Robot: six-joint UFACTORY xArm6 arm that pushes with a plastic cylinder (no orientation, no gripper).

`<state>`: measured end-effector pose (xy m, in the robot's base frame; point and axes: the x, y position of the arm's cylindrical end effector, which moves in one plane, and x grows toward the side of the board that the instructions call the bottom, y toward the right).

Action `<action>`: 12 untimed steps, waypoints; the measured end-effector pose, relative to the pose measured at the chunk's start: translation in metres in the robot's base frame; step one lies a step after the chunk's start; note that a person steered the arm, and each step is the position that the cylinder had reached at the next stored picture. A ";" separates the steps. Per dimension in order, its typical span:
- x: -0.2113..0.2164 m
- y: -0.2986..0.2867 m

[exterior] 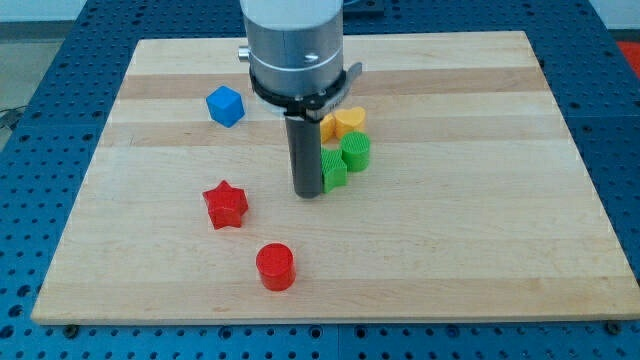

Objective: Separate green blocks from yellow blocks

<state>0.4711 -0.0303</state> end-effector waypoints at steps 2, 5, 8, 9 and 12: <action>-0.003 0.091; 0.006 0.073; -0.022 0.032; -0.043 0.054; -0.053 0.122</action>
<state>0.4185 0.0915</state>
